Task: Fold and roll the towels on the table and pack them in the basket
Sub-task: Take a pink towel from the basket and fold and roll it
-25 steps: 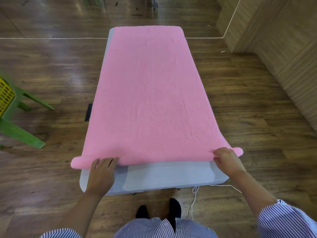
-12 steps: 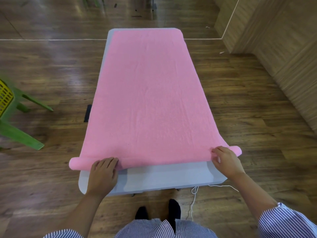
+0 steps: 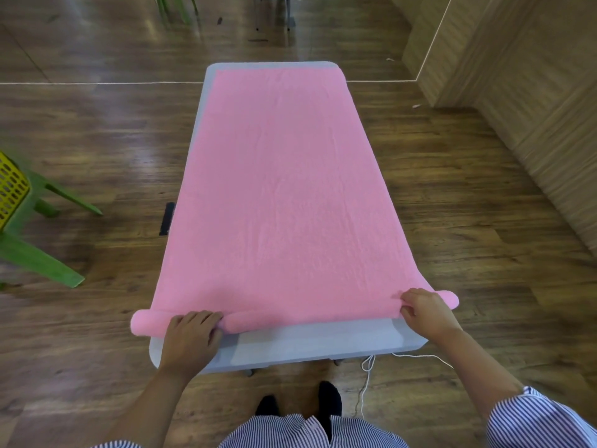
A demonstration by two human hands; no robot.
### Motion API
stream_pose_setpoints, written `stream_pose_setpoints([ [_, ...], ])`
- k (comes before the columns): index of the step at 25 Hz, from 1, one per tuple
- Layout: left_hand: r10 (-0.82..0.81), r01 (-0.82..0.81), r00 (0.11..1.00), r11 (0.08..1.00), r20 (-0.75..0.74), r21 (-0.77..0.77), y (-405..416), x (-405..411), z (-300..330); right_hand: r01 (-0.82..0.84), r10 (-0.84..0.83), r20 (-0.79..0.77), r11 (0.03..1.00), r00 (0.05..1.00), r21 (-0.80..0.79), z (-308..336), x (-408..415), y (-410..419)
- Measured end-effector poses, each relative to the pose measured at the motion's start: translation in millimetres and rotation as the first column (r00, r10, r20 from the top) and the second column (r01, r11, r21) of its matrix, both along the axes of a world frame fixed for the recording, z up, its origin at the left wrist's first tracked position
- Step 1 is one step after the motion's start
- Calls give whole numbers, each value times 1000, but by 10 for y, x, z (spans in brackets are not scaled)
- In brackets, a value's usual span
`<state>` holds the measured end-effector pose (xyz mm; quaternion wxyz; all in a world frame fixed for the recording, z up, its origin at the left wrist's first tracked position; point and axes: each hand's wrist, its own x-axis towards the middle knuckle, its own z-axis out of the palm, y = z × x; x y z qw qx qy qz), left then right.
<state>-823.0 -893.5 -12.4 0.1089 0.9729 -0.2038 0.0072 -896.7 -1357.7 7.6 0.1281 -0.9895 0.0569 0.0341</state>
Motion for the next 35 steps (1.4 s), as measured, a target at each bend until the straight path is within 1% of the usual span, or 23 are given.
stream_pose_setpoints([
  [2,-29,29,1000,1000,12,-8,3,12,8,-1,-2,-93,1000,996,-29,30,17,10],
  [3,-39,39,999,999,21,-8,1,28,13,4,-7,-101,999,995,-32,54,37,10],
  [6,14,-14,997,1000,74,-10,-5,74,30,53,-53,49,999,997,-5,67,64,-10],
  [8,53,-52,994,999,99,-17,-7,75,46,106,-108,116,994,987,20,35,34,-22],
  [11,45,-47,996,999,83,21,93,53,-14,129,-134,119,990,984,51,-36,-64,-62],
  [13,111,-113,993,992,39,50,182,46,-64,116,-121,99,992,988,53,-69,-109,-95],
  [15,145,-145,989,989,1,10,199,65,-77,156,-163,96,985,982,73,-54,-125,-97],
  [16,128,-128,992,991,6,-31,179,94,-67,173,-180,99,982,979,70,-37,-133,-93],
  [18,73,-69,997,984,20,-162,116,175,-44,189,-191,105,982,976,29,-25,-155,-90],
  [20,-18,-1,998,959,-65,-283,80,263,-17,221,-221,103,975,970,17,-52,-185,-111],
  [21,-46,5,991,952,-125,-305,81,305,-10,256,-259,97,966,961,42,-62,-204,-123],
  [22,-58,7,984,957,-167,-291,86,340,-5,296,-302,81,952,950,79,-64,-217,-133],
  [23,-66,16,981,966,-184,-258,109,368,-7,323,-331,61,940,942,108,-66,-218,-137],
  [24,-76,38,983,975,-169,-217,151,390,-7,325,-333,49,938,942,122,-63,-209,-125],
  [26,-56,41,992,990,-113,-134,349,413,-56,255,-266,66,958,962,133,-34,-155,-5],
  [29,103,-110,989,992,-108,-55,730,312,-81,76,-94,138,989,986,127,-26,-74,307],
  [31,139,-143,987,989,-81,-44,861,245,-60,7,-23,167,995,986,98,-36,-67,421],
  [33,71,-75,995,995,-65,-63,801,235,-35,6,-21,165,996,986,86,-35,-98,352],
  [35,-25,20,998,995,-58,-94,663,251,-31,60,-68,122,996,990,62,-36,-144,199],
])
